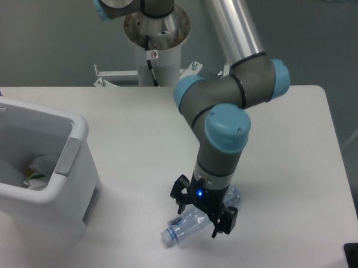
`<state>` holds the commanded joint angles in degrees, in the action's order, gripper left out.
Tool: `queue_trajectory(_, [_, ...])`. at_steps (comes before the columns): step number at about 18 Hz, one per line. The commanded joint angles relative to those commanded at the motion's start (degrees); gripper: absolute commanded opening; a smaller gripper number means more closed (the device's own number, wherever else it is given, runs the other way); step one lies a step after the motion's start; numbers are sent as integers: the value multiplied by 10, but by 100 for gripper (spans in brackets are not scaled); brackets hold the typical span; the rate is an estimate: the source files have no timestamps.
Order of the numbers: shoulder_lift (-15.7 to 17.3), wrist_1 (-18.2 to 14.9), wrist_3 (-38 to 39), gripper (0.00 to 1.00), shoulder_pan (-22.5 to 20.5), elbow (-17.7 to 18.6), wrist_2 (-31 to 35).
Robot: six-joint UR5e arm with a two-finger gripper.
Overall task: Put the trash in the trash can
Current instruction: 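Move the gripper back to the clear water bottle and lower, then align the gripper with the bottle's capped end and close on it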
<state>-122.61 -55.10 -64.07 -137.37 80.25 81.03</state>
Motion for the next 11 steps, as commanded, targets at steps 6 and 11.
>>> queue_trajectory(6, [-26,0,-9,100,24,-11,39])
queue_trajectory(11, [-50,-1,-3,100,58,-9,87])
